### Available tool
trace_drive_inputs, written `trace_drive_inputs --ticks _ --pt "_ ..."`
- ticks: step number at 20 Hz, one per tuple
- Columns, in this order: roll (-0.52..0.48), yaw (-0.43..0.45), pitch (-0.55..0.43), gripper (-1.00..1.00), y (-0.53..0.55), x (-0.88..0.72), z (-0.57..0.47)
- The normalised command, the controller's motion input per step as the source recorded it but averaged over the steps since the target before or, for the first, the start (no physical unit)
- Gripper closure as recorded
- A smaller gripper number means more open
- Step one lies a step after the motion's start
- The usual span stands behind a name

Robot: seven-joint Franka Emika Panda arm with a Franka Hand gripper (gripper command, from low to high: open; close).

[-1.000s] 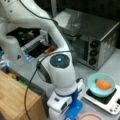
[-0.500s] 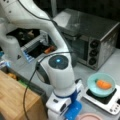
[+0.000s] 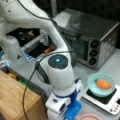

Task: Pick up the pan. Place the pan on the table. Pick up the bowl. Place the bowl on the stove.

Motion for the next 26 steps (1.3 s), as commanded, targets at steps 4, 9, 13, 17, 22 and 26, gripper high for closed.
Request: trace_drive_inputs --ticks 4,9,13,17,22,26 --pt "-0.034 0.119 0.087 -1.0 0.04 -0.06 0.05" --pt "-0.041 0.113 0.07 -1.0 0.03 -0.08 0.04" --pt "-0.048 0.116 0.066 -1.0 0.02 -0.09 0.04" --pt "-0.048 0.127 0.064 -1.0 0.0 -0.09 0.03" --pt "-0.052 0.131 0.066 -1.0 -0.02 -0.07 0.05" --pt "-0.066 0.132 0.083 -1.0 -0.01 -0.02 0.11"
